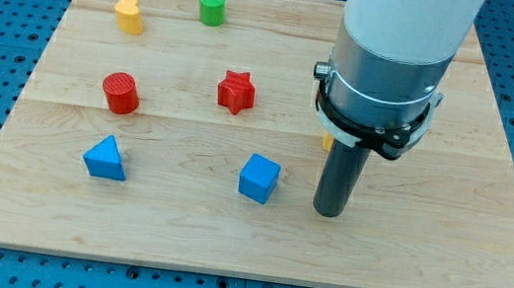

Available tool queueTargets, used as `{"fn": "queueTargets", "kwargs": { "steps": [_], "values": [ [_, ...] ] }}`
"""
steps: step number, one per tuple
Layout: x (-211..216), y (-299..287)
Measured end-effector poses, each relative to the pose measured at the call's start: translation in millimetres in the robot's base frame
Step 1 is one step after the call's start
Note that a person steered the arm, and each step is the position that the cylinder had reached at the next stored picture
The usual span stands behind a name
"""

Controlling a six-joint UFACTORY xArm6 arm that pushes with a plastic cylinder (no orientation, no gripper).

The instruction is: Push the blue cube towards bottom right

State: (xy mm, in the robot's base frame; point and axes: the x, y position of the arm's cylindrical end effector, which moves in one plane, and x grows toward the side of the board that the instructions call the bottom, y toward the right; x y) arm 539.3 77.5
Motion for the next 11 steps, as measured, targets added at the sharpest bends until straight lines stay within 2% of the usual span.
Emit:
{"fn": "queueTargets", "kwargs": {
  "steps": [2,3,4,5,6,7,8,9,10,11],
  "values": [
    [14,-11],
    [52,-88],
    [62,-146],
    [5,-161],
    [-10,-81],
    [-14,-25],
    [-37,-41],
    [-48,29],
    [-29,75],
    [-31,32]
  ]
}}
